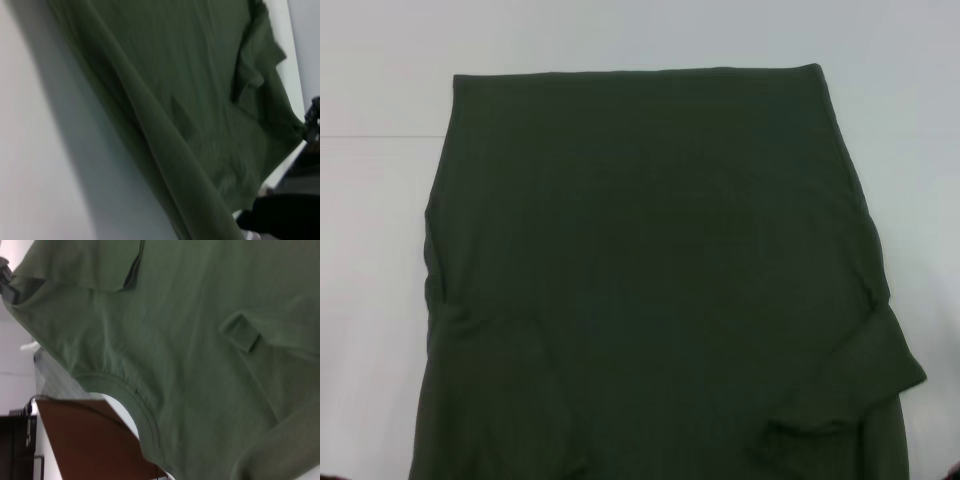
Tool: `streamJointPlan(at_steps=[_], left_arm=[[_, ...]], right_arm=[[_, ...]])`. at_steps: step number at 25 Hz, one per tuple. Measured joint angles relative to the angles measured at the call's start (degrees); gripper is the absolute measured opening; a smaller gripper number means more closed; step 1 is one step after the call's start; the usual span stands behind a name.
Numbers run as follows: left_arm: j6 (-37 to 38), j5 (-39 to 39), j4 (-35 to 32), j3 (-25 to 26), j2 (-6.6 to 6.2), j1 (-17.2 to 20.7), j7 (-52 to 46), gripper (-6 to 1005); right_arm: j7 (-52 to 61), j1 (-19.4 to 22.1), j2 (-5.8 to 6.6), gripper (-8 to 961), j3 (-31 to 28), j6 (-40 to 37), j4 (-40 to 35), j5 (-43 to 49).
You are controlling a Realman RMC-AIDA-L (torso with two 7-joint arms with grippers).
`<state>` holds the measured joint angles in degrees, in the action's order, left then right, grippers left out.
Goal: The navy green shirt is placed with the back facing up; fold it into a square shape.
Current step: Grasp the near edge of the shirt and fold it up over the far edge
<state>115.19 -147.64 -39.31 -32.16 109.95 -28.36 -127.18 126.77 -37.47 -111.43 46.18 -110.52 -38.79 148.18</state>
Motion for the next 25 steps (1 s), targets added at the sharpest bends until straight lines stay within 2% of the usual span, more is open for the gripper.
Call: streamJointPlan(at_steps=[12, 20, 22, 24, 25], left_arm=[[0.39, 0.07, 1.03, 1.38, -0.01, -0.17, 0.97, 38], [-1.98, 5.72, 2.45, 13.56, -0.84, -1.11, 2.43, 38], [-4.19, 7.88, 2.48, 16.94, -0.78, -1.16, 2.37, 38], [-4.93, 8.53, 2.51, 17.79, -0.72, -1.16, 2.32, 38], [-7.43, 10.71, 2.85, 20.27, -0.52, -1.17, 2.21, 38]], right_arm=[[-1.27, 0.39, -0.47, 76, -0.97, 0.13, 0.21, -0.49], [-1.19, 0.29, 0.08, 75, -12.22, 3.98, 0.21, -3.98], [-0.92, 0.32, 0.42, 75, -14.76, 5.23, 0.20, -5.92], [-0.61, 0.45, 0.75, 75, -17.07, 6.78, 0.36, -8.07], [-0.52, 0.49, 0.87, 75, -18.02, 7.68, 0.50, -9.01]])
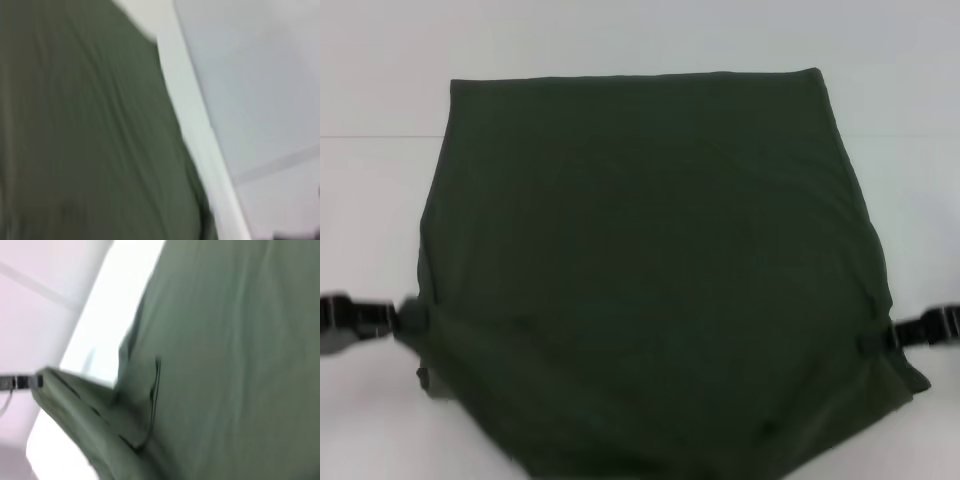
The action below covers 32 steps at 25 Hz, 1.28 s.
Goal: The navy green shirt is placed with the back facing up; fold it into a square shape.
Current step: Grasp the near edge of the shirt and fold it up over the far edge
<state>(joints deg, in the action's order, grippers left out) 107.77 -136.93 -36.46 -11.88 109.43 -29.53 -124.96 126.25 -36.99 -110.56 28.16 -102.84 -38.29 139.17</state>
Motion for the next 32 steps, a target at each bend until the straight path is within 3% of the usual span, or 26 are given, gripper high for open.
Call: streamJointPlan(at_steps=[9, 12, 17, 22, 26, 32], left_arm=[[-12.35, 13.78, 6.17, 2.56, 0.82, 0.72, 2.97, 38], [-15.91, 18.08, 7.95, 2.64, 1.86, 0.73, 5.34, 38], [-24.33, 22.69, 8.57, 2.54, 4.80, -0.24, 9.58, 38], [-27.98, 24.39, 8.73, 2.26, 6.38, -1.70, 13.22, 38], [-31.94, 24.70, 8.95, 2.12, 8.00, -3.51, 16.92, 38], [-38.74, 25.67, 9.20, 2.20, 9.95, -5.08, 21.56, 38]], right_arm=[[0.24, 1.03, -0.12, 75, -6.02, 11.12, 0.60, -8.07], [-0.26, 1.42, -0.40, 76, -6.10, 15.35, 0.97, -10.70], [-3.74, 1.32, -1.39, 76, -5.76, 24.79, 3.23, -16.69], [-5.90, 0.38, -1.76, 75, -5.22, 30.45, 5.26, -18.33], [-7.84, -0.71, -2.86, 76, -5.22, 35.93, 6.29, -18.40], [-11.14, -1.98, -5.57, 76, -5.22, 44.29, 6.53, -18.52]])
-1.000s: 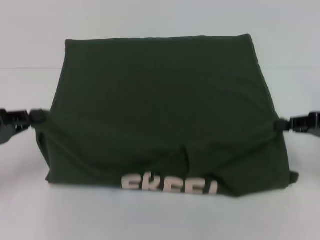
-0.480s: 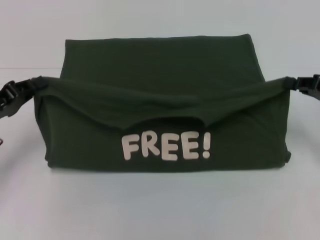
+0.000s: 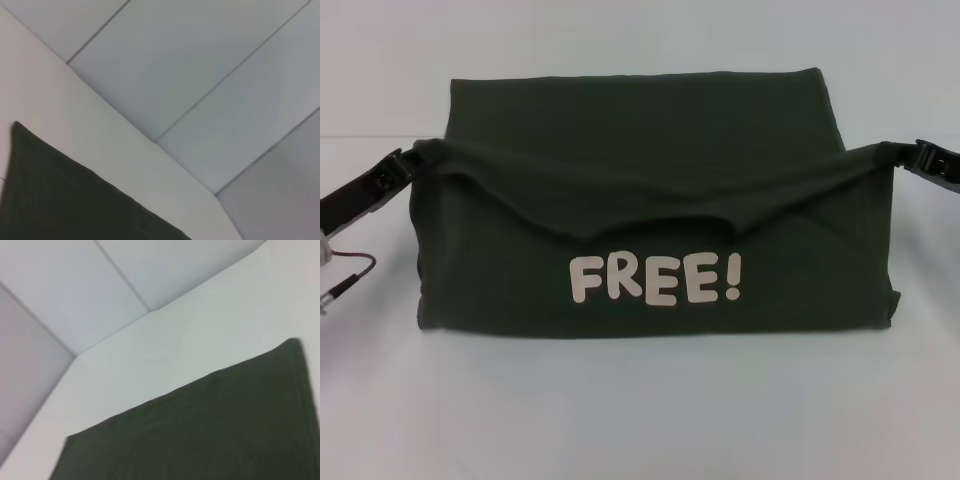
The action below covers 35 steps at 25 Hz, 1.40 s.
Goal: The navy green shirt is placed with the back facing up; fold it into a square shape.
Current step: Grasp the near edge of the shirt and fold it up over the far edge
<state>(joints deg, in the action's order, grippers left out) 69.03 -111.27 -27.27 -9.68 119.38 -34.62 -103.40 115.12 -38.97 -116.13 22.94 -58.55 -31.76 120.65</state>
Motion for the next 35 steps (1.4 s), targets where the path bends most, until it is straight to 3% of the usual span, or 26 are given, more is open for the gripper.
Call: streamJointPlan(at_steps=[8, 19, 35], left_arm=[[-4.66, 2.84, 0.25, -0.27, 0.72, -1.20, 3.10, 38], [-10.09, 5.37, 1.72, -0.24, 2.27, -1.42, 7.34, 38], [-12.61, 5.95, 3.72, -0.45, 2.49, -1.70, 10.39, 38]], right_arm=[[-2.52, -1.22, -1.67, 76, 0.03, 3.83, 0.59, -1.80], [-3.15, -1.28, -1.90, 75, 0.50, 10.33, 4.54, -2.92], [-3.92, -1.61, -2.78, 75, 1.32, 14.84, 6.23, -2.87]])
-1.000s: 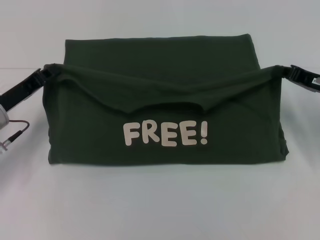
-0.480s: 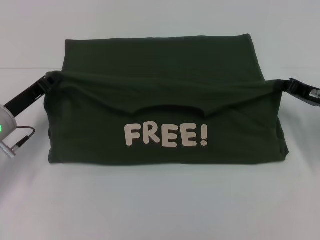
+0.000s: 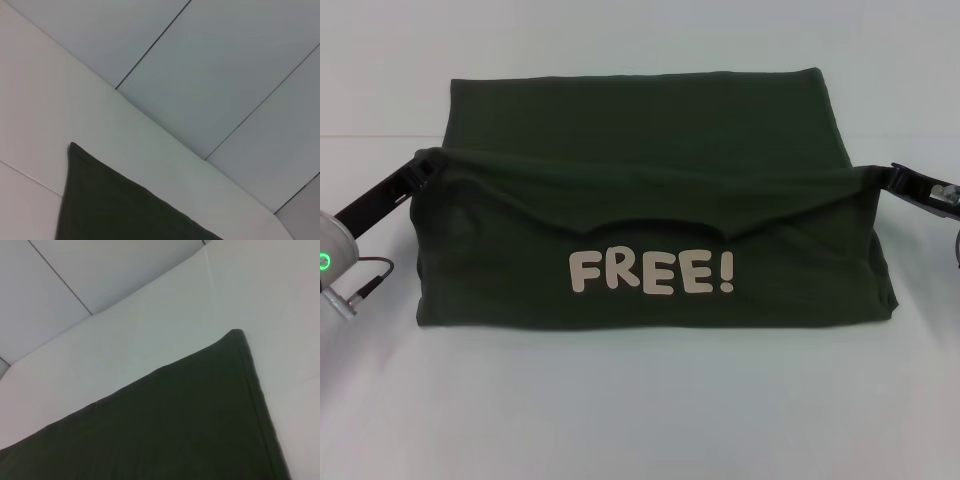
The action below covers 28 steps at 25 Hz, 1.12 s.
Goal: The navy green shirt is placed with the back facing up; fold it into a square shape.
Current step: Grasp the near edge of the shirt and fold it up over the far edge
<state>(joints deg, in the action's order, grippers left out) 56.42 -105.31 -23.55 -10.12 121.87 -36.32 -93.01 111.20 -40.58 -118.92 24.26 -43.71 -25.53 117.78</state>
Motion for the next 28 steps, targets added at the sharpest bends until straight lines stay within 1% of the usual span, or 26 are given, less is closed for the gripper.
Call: streamJointPlan(at_steps=[9, 15, 28], left_arm=[[-1.84, 0.03, -0.01, 0.02, 0.73, -0.48, 1.96, 38], [-2.89, 0.08, 0.05, 0.28, 1.18, -0.99, 3.09, 38], [-4.11, 0.94, -0.11, 0.38, 0.67, -3.35, 3.54, 38]], right_arm=[[-1.79, -0.69, -0.58, 77, 0.26, 1.09, 0.45, -0.02], [-2.13, -0.82, -0.63, 85, 0.26, 1.30, 0.50, -0.02], [-2.22, -1.60, -0.24, 103, 0.26, 1.70, -0.16, -2.18]])
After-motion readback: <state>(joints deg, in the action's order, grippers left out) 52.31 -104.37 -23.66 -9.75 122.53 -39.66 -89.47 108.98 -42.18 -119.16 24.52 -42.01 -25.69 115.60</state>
